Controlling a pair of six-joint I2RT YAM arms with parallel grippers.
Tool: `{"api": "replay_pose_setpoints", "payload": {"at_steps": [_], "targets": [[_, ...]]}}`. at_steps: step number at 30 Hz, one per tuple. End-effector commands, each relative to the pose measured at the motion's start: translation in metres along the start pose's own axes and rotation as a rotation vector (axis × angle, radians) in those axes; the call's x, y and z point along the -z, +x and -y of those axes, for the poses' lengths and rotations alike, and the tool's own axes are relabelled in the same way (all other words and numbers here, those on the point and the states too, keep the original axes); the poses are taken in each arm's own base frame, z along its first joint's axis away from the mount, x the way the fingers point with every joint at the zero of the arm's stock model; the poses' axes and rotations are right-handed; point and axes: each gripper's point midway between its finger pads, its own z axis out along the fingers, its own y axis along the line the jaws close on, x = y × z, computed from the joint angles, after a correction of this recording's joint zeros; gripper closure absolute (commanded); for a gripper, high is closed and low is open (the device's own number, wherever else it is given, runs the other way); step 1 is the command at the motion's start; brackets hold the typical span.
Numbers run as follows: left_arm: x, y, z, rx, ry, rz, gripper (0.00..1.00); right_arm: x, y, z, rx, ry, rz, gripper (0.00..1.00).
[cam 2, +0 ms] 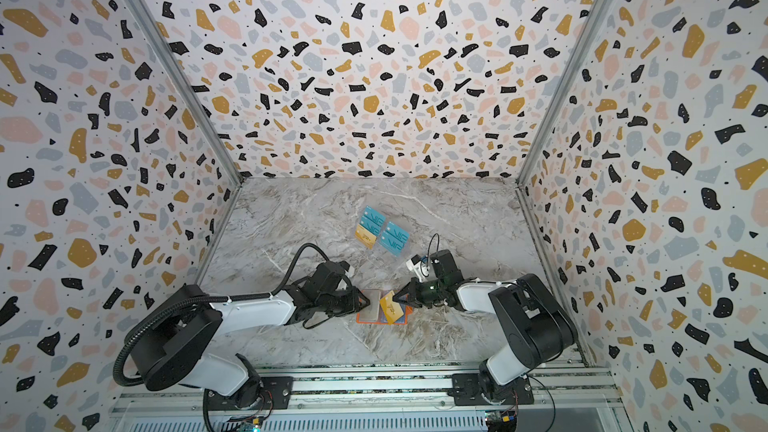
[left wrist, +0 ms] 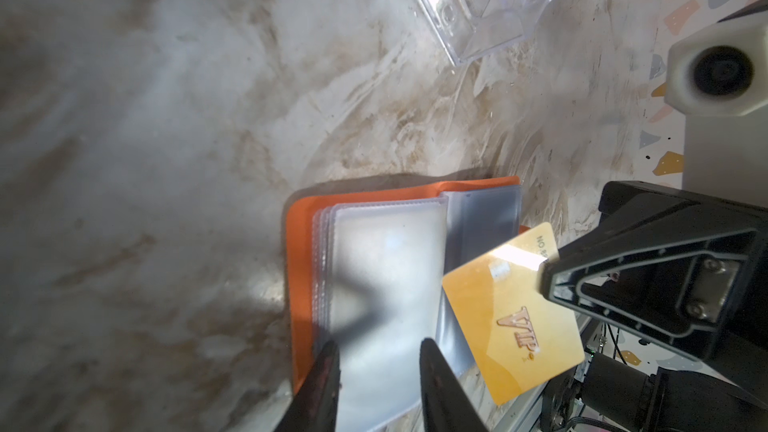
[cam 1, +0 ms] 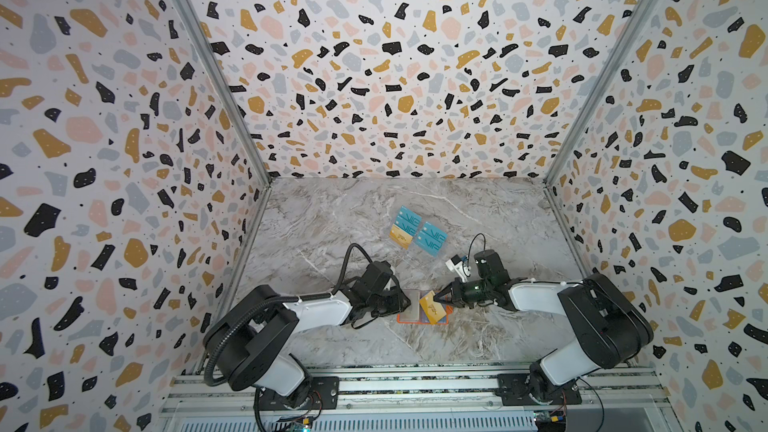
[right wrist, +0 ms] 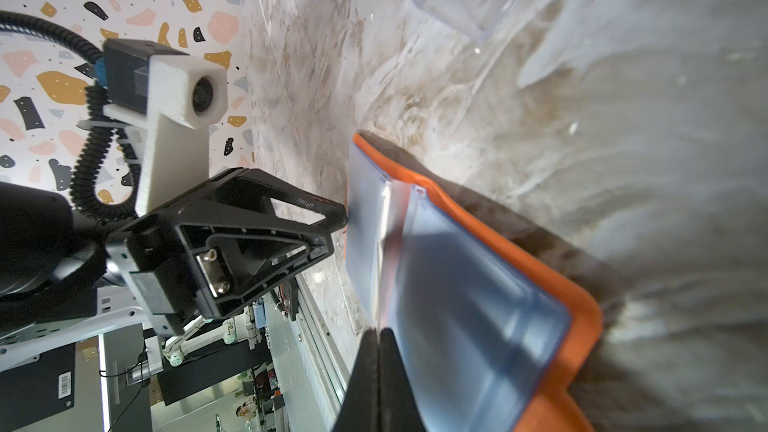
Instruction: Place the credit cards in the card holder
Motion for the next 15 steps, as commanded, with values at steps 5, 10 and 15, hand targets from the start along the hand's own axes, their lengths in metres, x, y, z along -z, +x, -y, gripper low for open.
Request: {"api": "replay_pose_setpoints", "payload": {"at_steps": [5,10,15], "targets": [[-0.0022,0.0076,-0.012,0.018,-0.028,-0.019,0.65,-0.0023,-0.0032,0.004,0.0,0.009,0.011,1.0],[-0.0027,0.0077,-0.0114,0.018,-0.025,-0.02,0.65,-0.0032,-0.0049,0.0038,-0.001,0.008,0.015,1.0],[-0.0029,0.0082,-0.0117,0.018,-0.025,-0.023,0.65,-0.0047,-0.0084,0.0028,-0.005,0.005,0.027,1.0]]}}
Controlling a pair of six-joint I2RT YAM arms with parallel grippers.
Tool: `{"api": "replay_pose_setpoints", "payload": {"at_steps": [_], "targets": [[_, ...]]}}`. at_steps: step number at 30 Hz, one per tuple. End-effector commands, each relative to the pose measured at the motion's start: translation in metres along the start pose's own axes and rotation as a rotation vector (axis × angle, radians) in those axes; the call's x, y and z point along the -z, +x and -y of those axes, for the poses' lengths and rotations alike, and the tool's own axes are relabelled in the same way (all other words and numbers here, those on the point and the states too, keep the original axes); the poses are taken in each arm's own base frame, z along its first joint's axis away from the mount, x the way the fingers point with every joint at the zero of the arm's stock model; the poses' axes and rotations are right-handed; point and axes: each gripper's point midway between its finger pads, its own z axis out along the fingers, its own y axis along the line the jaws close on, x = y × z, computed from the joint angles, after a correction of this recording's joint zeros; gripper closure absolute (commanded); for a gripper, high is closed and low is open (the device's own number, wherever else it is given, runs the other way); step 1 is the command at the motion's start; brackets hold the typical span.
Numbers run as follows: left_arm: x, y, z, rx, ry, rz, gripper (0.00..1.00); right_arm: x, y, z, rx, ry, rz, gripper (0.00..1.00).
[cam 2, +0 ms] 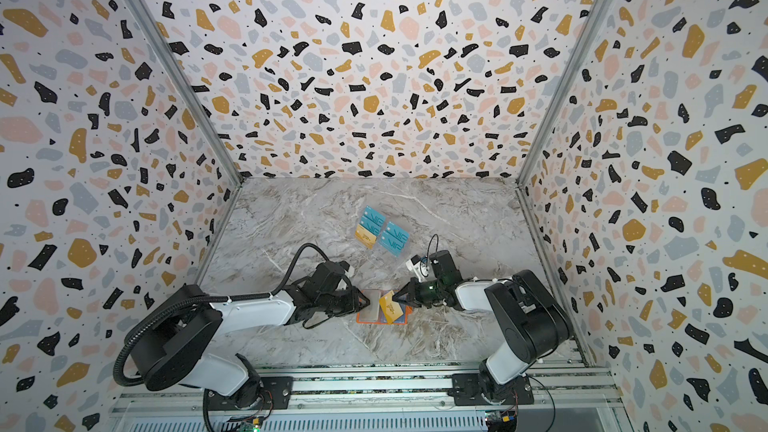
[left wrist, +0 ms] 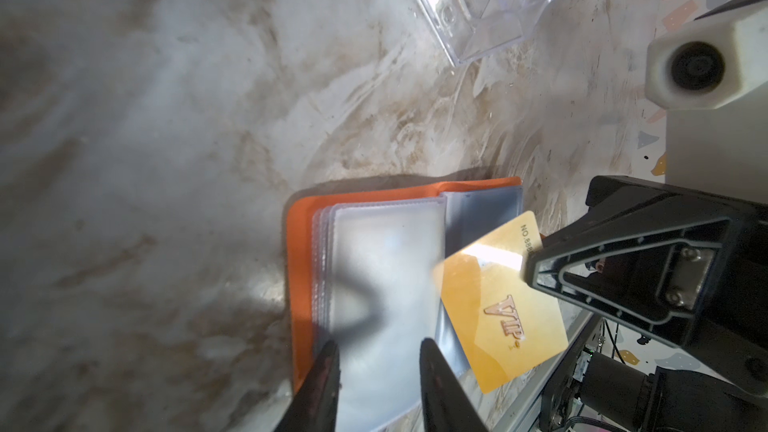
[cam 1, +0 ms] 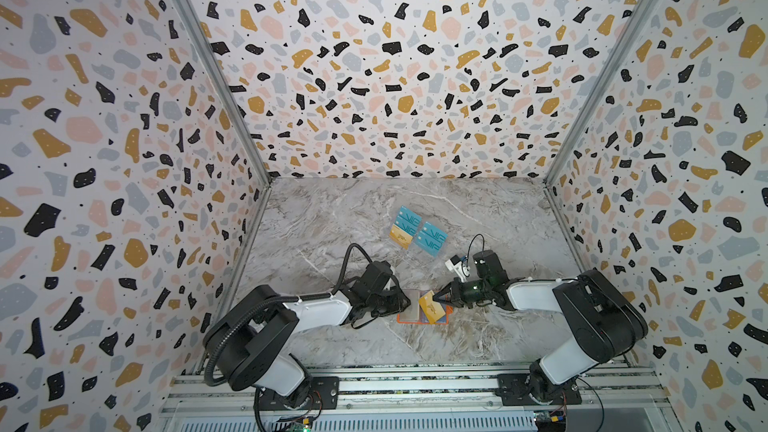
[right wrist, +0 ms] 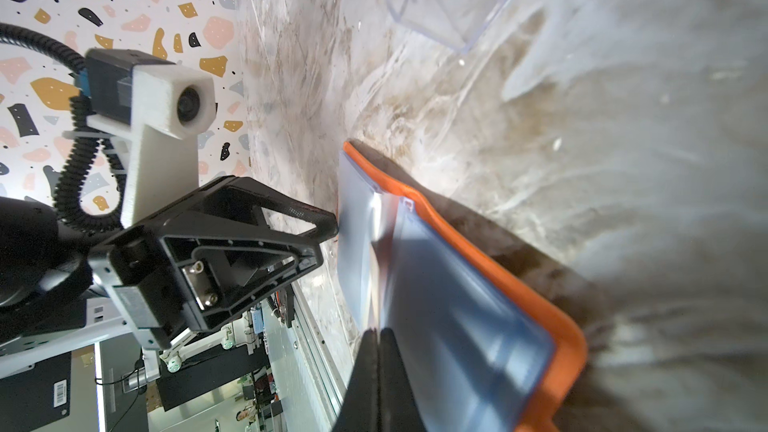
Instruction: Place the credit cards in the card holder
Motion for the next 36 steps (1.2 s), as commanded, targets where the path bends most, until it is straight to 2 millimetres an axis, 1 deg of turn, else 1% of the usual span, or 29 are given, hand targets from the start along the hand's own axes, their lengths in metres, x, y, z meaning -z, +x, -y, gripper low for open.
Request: {"api": "replay_pose_setpoints", "payload": {"at_steps": [1,5,13,20,25,31,36], "targets": [[-0.003,0.008,-0.012,0.019,-0.029,-0.021,0.65,-0.002,-0.005,-0.001,-0.002,0.002,0.019,1.0],[-0.003,0.008,-0.012,0.019,-0.029,-0.023,0.65,-0.006,-0.008,-0.004,-0.004,-0.009,0.03,1.0],[-0.002,0.008,-0.012,0.021,-0.026,-0.021,0.65,-0.019,-0.005,-0.01,-0.018,-0.024,0.043,1.0],[-0.001,0.011,-0.014,0.02,-0.023,-0.023,0.65,-0.016,-0.005,-0.004,-0.059,-0.023,0.133,1.0],[-0.001,0.01,-0.011,0.018,-0.016,-0.023,0.65,-0.016,-0.005,-0.003,-0.079,-0.043,0.173,1.0],[-0.002,0.012,-0.013,0.021,-0.016,-0.026,0.65,-0.014,-0.008,0.0,-0.088,-0.037,0.216,1.0],[-0.002,0.012,-0.013,0.023,-0.015,-0.028,0.65,-0.015,-0.009,0.001,-0.095,-0.039,0.233,1.0]]}}
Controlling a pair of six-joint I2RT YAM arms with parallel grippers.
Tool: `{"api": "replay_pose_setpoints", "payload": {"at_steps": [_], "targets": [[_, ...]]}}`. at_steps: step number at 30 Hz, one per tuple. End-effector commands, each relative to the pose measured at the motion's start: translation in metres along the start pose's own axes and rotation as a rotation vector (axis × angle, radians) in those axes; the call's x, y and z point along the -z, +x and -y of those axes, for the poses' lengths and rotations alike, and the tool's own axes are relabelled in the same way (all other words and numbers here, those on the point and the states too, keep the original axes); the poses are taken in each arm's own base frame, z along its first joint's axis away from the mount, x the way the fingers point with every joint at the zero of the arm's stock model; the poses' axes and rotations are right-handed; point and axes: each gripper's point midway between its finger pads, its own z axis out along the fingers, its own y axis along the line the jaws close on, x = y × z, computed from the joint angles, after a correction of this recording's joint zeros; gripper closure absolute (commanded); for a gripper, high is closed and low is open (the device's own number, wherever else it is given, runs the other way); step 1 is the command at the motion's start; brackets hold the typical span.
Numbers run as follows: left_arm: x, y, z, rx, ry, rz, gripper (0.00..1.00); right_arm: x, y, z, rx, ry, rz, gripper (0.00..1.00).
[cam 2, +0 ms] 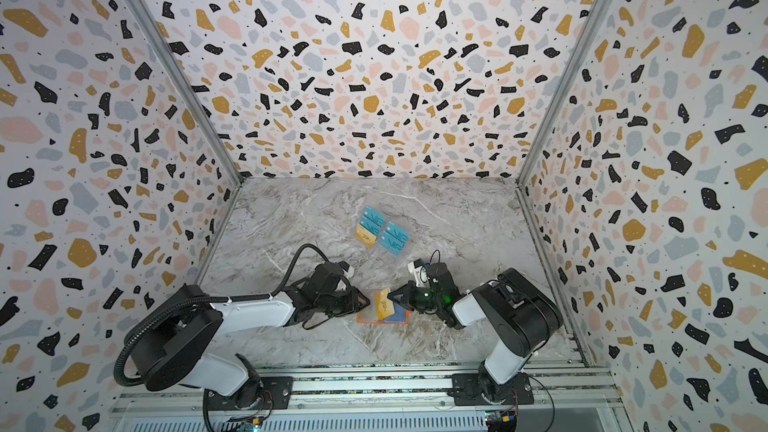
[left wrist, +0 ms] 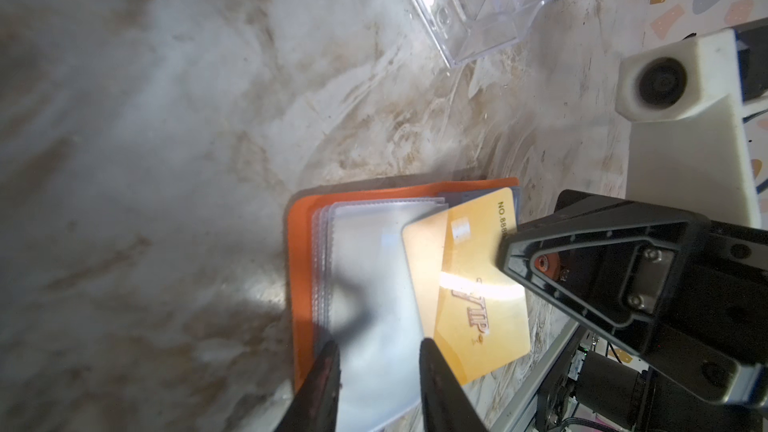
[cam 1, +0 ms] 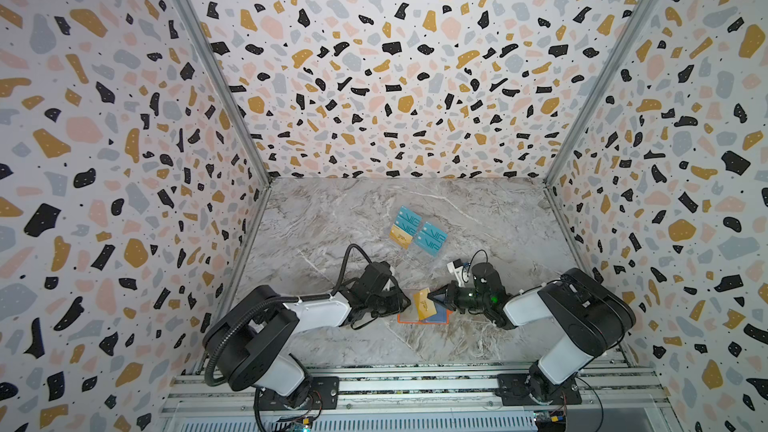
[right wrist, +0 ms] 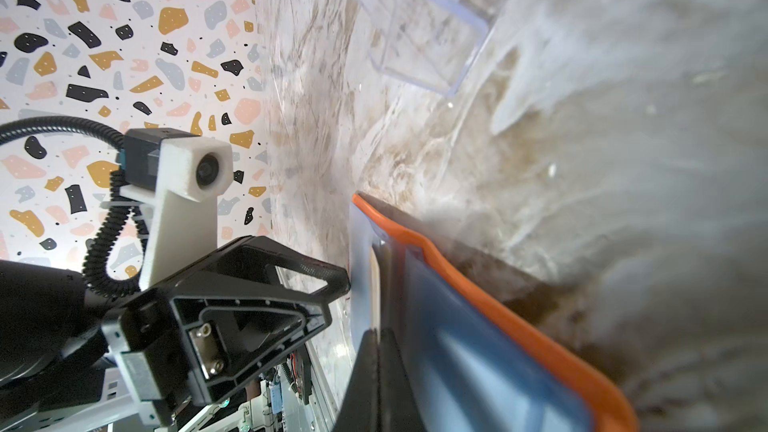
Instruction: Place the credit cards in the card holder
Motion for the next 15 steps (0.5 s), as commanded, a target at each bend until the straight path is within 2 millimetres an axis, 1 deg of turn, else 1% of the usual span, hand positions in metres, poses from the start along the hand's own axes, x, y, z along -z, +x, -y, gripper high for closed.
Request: {"api": "replay_pose_setpoints", "payload": {"at_steps": [1,9,15], "targets": [[-0.0017,0.0114,-0.014,0.023,-0.034,-0.032,0.65,-0.0006,-0.0011,0.0037,-0.015,0.006,0.035,1.0],[-0.0007,0.0119,-0.0136,0.024,-0.033,-0.033,0.65,-0.0038,0.0019,0.0046,-0.028,-0.007,0.056,1.0],[-0.0006,0.0121,-0.0133,0.024,-0.033,-0.033,0.65,-0.0042,-0.0006,0.0042,-0.025,-0.009,0.103,1.0]]}}
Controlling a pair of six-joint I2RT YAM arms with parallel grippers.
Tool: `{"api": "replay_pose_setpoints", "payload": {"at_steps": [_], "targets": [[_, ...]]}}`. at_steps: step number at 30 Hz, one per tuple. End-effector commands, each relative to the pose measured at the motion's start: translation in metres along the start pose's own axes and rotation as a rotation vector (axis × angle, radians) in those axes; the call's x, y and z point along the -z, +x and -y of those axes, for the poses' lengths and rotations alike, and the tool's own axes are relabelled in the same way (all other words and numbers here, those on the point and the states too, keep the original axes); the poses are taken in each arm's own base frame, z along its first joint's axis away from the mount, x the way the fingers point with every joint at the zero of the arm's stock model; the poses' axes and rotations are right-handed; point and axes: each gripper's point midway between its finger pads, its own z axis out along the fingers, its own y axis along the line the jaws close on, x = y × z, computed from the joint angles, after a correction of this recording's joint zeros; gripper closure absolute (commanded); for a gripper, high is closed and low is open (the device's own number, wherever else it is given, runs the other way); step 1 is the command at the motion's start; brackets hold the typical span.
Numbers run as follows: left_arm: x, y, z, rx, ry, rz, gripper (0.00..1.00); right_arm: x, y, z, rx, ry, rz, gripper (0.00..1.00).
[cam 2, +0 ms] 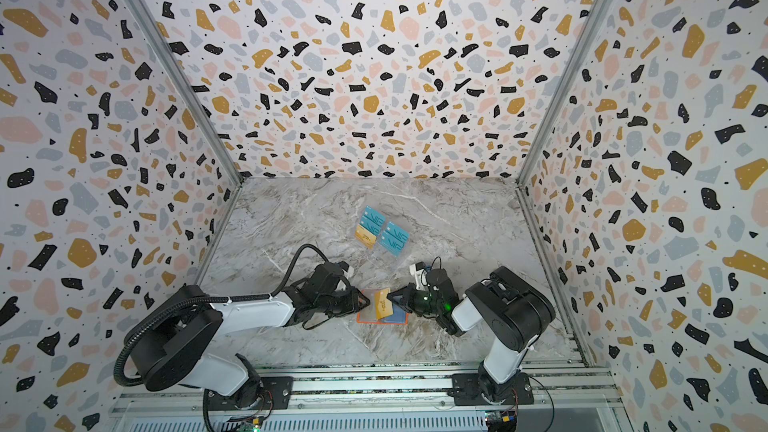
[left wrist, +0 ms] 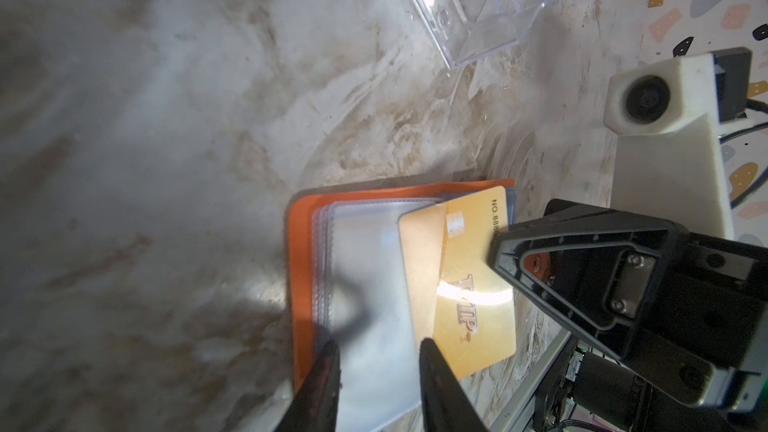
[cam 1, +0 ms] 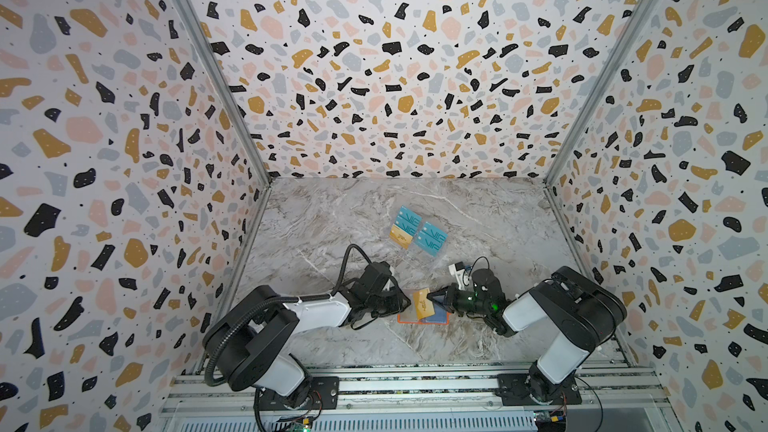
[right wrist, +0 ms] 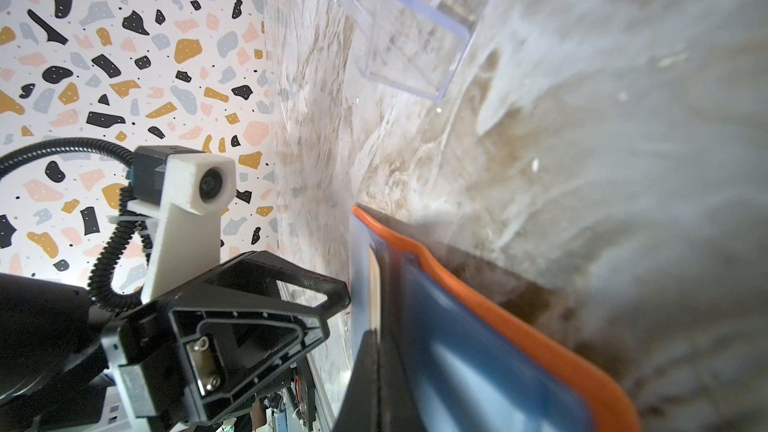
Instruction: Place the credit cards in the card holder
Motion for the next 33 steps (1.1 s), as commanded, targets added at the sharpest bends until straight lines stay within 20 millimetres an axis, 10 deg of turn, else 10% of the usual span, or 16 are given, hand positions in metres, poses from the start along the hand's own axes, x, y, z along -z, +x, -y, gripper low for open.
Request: {"api": "replay_pose_setpoints", "payload": {"at_steps": [1,16,27,33], "targets": [[-0.001,0.012,-0.012,0.018,-0.032,-0.034,0.65,-0.001,-0.003,0.0,0.002,0.005,0.043,1.0],[0.01,0.002,-0.002,0.023,-0.001,0.024,0.65,-0.013,0.013,-0.002,-0.014,0.019,0.041,1.0],[0.022,-0.022,-0.005,-0.026,-0.074,0.111,0.59,0.004,0.015,0.011,0.147,0.299,-0.018,0.54],[0.01,-0.02,-0.007,-0.066,-0.081,0.07,0.58,0.007,0.017,0.008,0.205,0.359,-0.081,0.47]]}}
